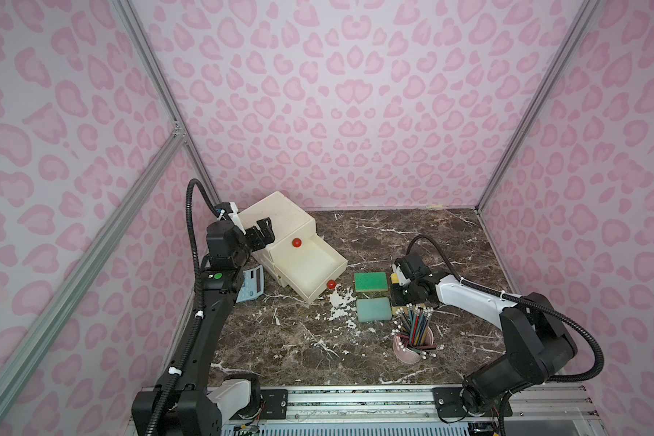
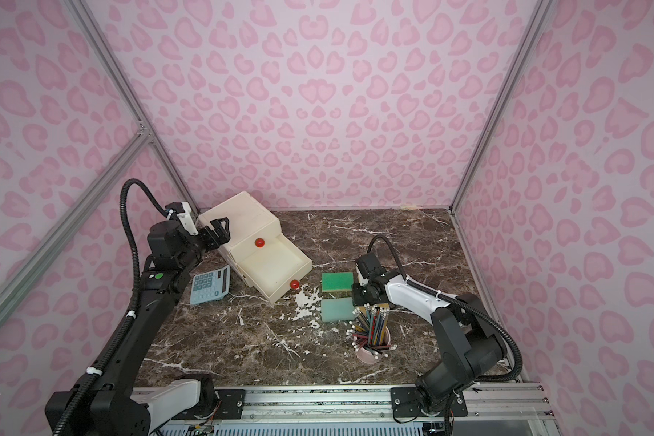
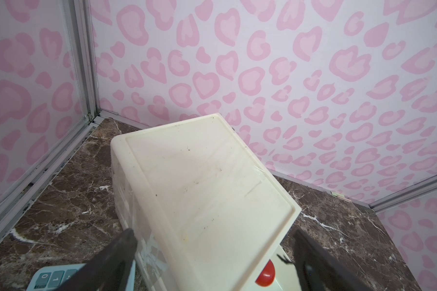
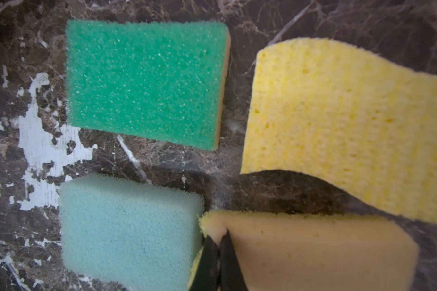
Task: Take the sponge out of the drawer
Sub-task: Place the sponge at the center of the board.
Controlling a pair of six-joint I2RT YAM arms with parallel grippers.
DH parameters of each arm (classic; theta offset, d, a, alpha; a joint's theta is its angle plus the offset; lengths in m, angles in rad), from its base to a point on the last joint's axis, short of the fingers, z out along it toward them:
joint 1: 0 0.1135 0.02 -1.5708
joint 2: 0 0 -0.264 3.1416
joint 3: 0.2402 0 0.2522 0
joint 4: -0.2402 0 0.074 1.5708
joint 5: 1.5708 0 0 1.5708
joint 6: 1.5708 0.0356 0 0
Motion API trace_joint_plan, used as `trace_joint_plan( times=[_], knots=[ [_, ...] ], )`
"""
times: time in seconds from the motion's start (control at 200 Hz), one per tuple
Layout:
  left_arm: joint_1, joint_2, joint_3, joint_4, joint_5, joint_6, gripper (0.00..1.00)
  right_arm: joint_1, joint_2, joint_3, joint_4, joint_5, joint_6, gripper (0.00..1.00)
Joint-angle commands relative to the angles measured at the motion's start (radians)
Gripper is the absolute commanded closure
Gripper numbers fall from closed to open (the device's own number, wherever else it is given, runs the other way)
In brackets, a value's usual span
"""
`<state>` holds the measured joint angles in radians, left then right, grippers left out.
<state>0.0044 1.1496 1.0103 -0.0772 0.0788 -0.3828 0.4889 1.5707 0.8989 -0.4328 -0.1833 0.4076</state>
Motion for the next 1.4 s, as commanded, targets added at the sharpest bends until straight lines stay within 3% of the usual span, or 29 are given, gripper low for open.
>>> trace_joint_plan(
  times=[0.0, 0.325, 0.67, 0.94, 1.395],
  knots=[
    [0.002, -0.002, -0.001, 0.034, -0.008, 0.008, 0.02, -0.004, 0.005, 0.001, -0.014, 0.032, 0.009, 0.98],
    [0.002, -0.007, -0.004, 0.034, -0.011, 0.009, 0.02, -0.004, 0.037, 0.009, -0.030, 0.065, 0.002, 0.95],
    [0.002, 0.001, -0.001, 0.034, -0.004, 0.010, 0.02, -0.004, 0.040, 0.022, -0.034, 0.059, 0.002, 0.71],
    [0.003, -0.001, -0.003, 0.033, -0.008, 0.011, 0.02, -0.002, 0.045, 0.046, -0.037, 0.039, -0.002, 0.69],
    [0.003, -0.004, -0.004, 0.035, -0.009, 0.010, 0.02, -0.003, 0.043, 0.026, -0.092, 0.112, 0.000, 0.68]
  ],
)
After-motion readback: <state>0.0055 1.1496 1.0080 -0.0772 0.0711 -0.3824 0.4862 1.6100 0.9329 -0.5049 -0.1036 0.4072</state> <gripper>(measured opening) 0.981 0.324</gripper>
